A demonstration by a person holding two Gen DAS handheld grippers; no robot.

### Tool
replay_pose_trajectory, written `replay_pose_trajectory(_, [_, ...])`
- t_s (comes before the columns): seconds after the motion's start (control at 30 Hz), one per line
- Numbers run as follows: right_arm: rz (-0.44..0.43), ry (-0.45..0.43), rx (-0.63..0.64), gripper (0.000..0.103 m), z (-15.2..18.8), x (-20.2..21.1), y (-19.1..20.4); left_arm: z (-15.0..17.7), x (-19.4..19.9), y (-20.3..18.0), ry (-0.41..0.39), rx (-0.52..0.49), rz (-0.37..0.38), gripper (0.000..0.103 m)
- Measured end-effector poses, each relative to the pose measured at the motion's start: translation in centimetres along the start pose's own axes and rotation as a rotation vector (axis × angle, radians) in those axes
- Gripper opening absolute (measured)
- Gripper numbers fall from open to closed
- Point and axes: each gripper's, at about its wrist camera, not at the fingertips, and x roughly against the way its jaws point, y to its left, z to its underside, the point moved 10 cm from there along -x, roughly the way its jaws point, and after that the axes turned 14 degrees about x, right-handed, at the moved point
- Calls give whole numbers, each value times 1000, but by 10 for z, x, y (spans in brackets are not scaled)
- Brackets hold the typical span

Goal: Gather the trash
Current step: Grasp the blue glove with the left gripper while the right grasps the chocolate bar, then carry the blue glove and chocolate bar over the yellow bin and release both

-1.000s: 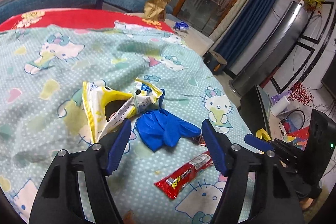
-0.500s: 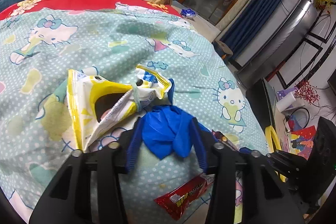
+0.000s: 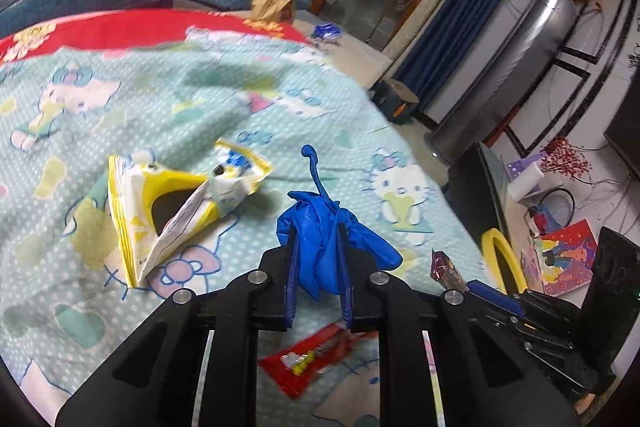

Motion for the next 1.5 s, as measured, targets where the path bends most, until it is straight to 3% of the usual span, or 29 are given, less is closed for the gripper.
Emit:
replay_pose_trajectory(0.6, [51,-72,-60,6,2,45,-17,1,39,-58,-41,-87,107,16])
replay_pose_trajectory(1.5, [202,-125,-171,6,23,110,-84,34,35,-134,9,-246,199,16])
